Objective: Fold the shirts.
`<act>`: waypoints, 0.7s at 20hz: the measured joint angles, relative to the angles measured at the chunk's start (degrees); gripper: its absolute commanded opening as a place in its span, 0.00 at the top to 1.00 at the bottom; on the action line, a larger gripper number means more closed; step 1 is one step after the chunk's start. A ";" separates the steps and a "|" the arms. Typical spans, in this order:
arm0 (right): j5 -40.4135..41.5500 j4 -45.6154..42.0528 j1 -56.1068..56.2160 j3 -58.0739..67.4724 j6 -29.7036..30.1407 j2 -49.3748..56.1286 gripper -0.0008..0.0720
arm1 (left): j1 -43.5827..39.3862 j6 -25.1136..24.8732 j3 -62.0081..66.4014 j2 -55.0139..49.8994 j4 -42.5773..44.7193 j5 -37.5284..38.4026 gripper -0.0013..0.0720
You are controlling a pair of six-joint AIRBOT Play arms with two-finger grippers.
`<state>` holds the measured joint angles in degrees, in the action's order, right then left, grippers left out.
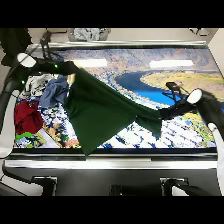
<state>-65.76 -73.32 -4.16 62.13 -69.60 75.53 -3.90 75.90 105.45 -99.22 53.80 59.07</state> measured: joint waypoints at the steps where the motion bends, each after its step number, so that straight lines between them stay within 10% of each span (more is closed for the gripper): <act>1: 1.97 1.01 -0.04 -0.46 -0.11 1.36 0.93 | 0.24 0.22 0.00 -0.92 0.02 2.21 0.00; 8: 5.88 3.39 -0.13 -1.31 -0.09 4.68 0.93 | 5.75 6.47 -7.50 2.03 10.43 26.25 0.08; 14: 1.57 2.36 -0.11 -1.36 1.27 5.01 0.93 | 5.03 7.43 -46.27 18.73 6.21 20.55 0.06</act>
<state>-64.18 -70.96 -4.27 60.77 -68.34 80.53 1.13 83.33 59.18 -80.49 60.01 79.61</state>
